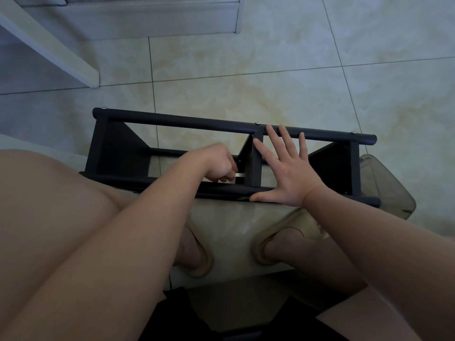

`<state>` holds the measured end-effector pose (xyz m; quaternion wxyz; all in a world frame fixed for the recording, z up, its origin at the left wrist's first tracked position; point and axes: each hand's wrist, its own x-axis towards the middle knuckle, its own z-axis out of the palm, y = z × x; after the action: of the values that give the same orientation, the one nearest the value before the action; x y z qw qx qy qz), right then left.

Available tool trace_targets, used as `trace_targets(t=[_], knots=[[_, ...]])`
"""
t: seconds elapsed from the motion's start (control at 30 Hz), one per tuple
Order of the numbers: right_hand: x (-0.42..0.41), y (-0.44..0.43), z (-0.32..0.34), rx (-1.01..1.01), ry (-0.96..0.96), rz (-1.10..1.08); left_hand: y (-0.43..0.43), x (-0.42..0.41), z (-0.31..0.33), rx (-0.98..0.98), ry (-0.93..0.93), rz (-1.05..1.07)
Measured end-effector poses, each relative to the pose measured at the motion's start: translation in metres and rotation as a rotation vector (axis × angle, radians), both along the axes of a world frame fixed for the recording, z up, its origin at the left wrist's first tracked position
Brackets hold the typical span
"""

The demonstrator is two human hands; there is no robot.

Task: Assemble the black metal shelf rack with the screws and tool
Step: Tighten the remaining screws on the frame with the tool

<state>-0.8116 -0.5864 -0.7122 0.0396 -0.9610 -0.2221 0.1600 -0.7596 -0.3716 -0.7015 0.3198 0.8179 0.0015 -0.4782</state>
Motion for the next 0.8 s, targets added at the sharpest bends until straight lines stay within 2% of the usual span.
trace_targets(t=[0.2,0.43,0.7,0.8], knots=[[0.0,-0.001,-0.001,0.002,-0.01,0.004,0.0,0.005,0.001,-0.033,-0.111,-0.014],[0.001,-0.001,-0.002,0.0,-0.01,0.009,-0.011,-0.003,-0.005,-0.225,0.026,0.31],[0.0,-0.001,-0.002,0.008,-0.009,0.006,-0.022,-0.01,-0.005,-0.183,-0.017,0.589],[0.0,-0.001,-0.002,0.007,-0.009,0.004,-0.026,-0.009,0.003,-0.2,0.035,0.68]])
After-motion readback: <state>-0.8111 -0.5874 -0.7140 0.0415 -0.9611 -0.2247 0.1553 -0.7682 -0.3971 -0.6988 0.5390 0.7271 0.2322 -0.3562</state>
